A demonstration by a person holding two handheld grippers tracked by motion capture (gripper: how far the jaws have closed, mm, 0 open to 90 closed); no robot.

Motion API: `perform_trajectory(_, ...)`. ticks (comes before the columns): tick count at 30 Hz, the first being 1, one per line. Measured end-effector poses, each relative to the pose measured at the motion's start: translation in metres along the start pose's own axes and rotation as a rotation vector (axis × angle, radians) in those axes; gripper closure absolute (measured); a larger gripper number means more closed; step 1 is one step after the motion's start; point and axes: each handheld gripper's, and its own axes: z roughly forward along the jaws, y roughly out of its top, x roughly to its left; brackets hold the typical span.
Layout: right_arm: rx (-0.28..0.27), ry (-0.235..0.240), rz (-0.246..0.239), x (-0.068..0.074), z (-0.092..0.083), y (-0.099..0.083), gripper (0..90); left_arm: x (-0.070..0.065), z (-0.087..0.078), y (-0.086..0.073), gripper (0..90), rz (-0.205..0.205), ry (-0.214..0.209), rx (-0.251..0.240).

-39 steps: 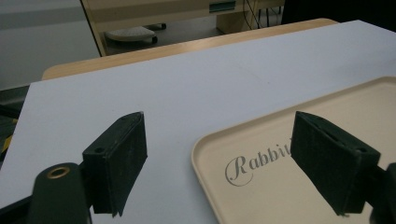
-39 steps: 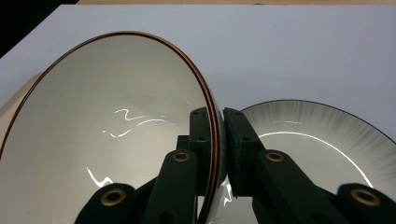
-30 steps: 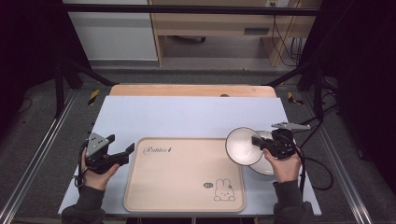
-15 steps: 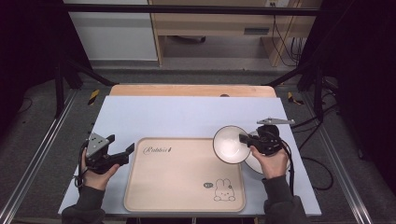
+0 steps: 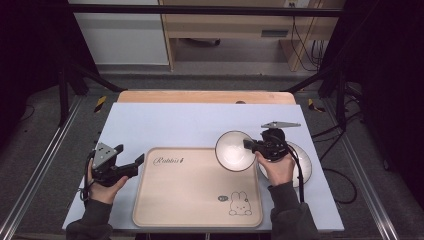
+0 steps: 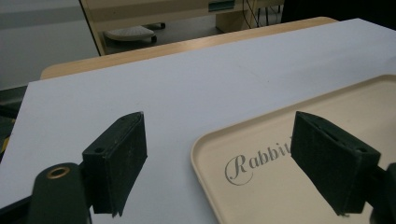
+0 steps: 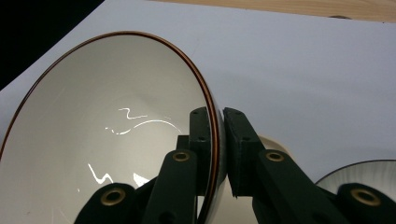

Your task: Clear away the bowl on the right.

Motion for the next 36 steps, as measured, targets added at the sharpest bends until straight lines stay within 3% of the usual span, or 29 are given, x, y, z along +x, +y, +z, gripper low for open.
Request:
perform_trajectory(17, 0.017, 0.054, -0.024, 0.027, 0.034, 0.009, 82.5, -0.001, -0.001, 0.001, 18.3, 0.004, -0.002, -0.002)
perform_trajectory(23, 0.044, 0.052, -0.037, 0.034, 0.053, 0.007, 82.5, 0.000, -0.002, 0.001, 18.3, -0.001, -0.001, -0.007)
perform_trajectory(36, 0.087, 0.038, -0.017, 0.039, 0.081, 0.001, 82.5, 0.000, -0.002, 0.001, 18.3, -0.001, 0.000, -0.007)
